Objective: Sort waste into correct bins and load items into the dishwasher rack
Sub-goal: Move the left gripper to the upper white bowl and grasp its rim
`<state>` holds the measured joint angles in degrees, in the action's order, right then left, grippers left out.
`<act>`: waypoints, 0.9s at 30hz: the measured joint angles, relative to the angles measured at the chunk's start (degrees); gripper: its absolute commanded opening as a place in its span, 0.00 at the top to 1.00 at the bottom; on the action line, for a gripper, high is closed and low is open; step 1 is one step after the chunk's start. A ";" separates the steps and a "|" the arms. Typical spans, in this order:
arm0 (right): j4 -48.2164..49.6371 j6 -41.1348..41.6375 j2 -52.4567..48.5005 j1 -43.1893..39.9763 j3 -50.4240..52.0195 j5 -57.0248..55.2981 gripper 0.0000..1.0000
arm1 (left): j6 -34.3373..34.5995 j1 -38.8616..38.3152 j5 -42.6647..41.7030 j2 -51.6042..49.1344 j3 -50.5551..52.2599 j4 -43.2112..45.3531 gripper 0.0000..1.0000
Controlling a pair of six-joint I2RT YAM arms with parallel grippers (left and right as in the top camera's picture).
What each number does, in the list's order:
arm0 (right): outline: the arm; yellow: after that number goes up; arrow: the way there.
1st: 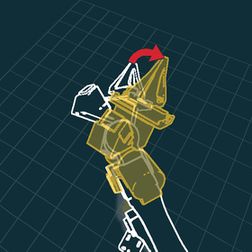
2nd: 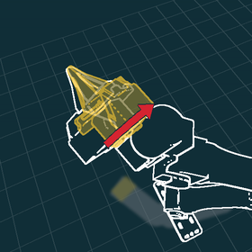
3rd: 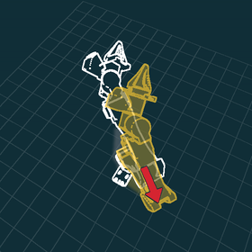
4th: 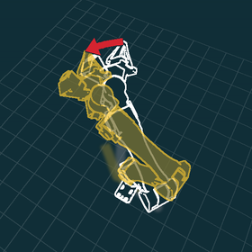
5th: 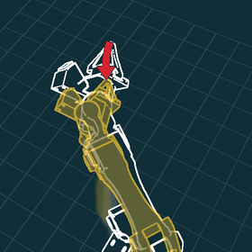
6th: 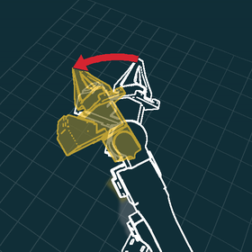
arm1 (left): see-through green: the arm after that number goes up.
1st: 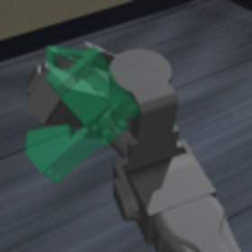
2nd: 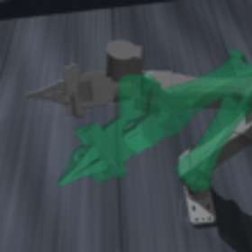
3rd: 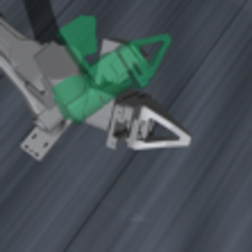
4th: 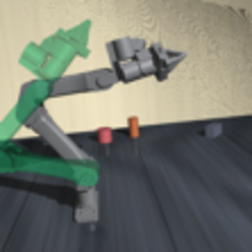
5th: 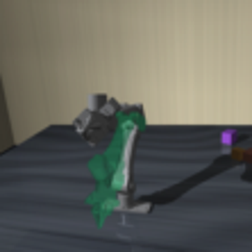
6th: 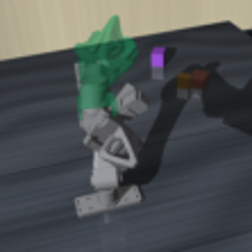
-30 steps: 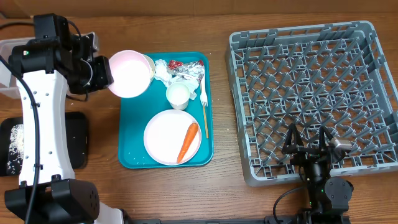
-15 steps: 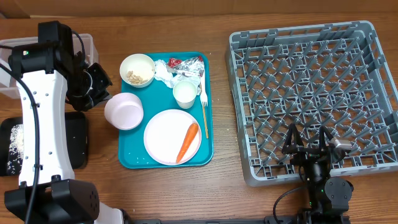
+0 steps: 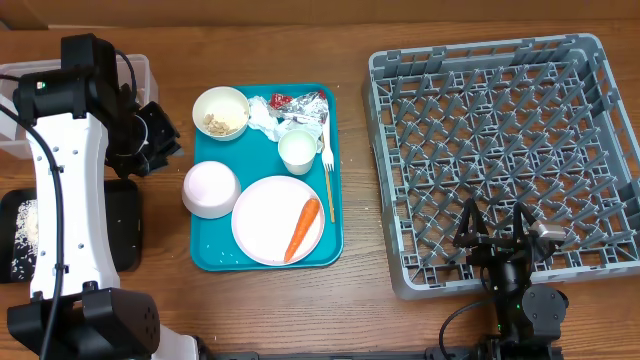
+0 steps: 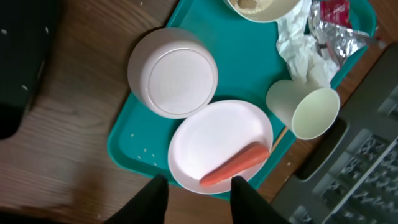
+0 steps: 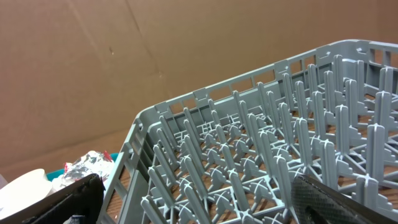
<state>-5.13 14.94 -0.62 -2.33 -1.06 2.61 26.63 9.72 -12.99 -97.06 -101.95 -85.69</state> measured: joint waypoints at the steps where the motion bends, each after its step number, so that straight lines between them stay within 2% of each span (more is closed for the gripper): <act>1: 0.02 0.02 0.00 0.00 0.00 -0.02 0.00 | -0.35 -0.02 -0.02 0.00 0.00 -0.09 0.42; 8: 0.02 0.04 0.00 0.02 0.00 -0.02 0.00 | -3.69 -1.79 -0.02 0.00 0.02 -0.50 0.25; 14: 0.00 0.00 0.00 0.00 0.00 -0.02 0.00 | -6.14 -4.11 0.02 0.00 0.02 -0.35 0.00; 27: 0.02 0.02 0.00 0.00 0.00 -0.02 0.00 | -4.28 -5.90 2.23 -0.02 0.02 1.49 0.00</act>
<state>-5.10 14.96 -0.62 -2.33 -1.06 2.59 22.35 3.81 -10.76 -97.08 -101.93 -84.20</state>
